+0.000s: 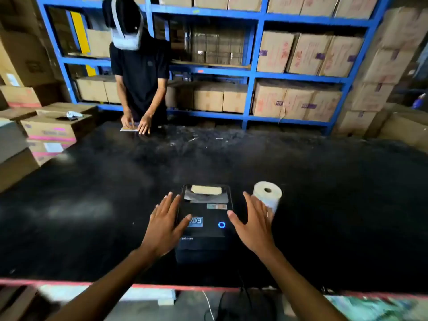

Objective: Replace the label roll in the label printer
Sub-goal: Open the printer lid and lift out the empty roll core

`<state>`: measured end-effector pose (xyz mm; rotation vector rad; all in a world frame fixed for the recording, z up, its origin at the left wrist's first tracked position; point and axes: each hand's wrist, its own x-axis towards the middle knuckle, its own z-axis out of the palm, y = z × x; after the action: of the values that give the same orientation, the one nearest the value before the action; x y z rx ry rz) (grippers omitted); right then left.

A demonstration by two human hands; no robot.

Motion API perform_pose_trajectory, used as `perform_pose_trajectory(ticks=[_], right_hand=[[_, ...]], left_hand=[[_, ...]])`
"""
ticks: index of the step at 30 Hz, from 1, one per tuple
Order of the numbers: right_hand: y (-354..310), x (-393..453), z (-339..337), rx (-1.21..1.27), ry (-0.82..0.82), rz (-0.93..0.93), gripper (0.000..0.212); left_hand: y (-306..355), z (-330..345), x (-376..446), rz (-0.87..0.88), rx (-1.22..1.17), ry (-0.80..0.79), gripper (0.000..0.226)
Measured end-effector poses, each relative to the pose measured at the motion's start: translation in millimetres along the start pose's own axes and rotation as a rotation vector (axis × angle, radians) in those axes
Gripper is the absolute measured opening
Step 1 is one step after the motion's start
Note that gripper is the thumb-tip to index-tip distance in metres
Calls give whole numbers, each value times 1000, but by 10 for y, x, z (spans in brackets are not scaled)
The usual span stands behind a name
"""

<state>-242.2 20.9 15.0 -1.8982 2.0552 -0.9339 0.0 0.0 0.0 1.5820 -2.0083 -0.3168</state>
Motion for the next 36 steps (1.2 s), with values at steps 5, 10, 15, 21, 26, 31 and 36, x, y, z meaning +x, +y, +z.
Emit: perform_pose_trajectory(ticks=[5,10,15,21,26,31,36], right_hand=[[116,-387,437,293,-152,238,67],[71,-497,593,646,-96,296,45],[73,-538,663,610,22,296,42],[155,-452,615,517,-15,333,40],[202,-382,528,522,-3,229,36],[105,-6,375,514,90,173,35],[-228,761,63,435,70,352,69]], left_hand=[[-244,300,-274,-431,-485,-87,69],[-322,406,-313,-583,-809,-137,90],[-296,395,-343,-601,-872,-166,102],[-235,418,-347,-618,-826,-146,72],[-239,396,-362,-587,-807,-138,68],[-332,413,-367,-613,-829,-104,49],[-393,427,-373,-526,-653,-40,23]])
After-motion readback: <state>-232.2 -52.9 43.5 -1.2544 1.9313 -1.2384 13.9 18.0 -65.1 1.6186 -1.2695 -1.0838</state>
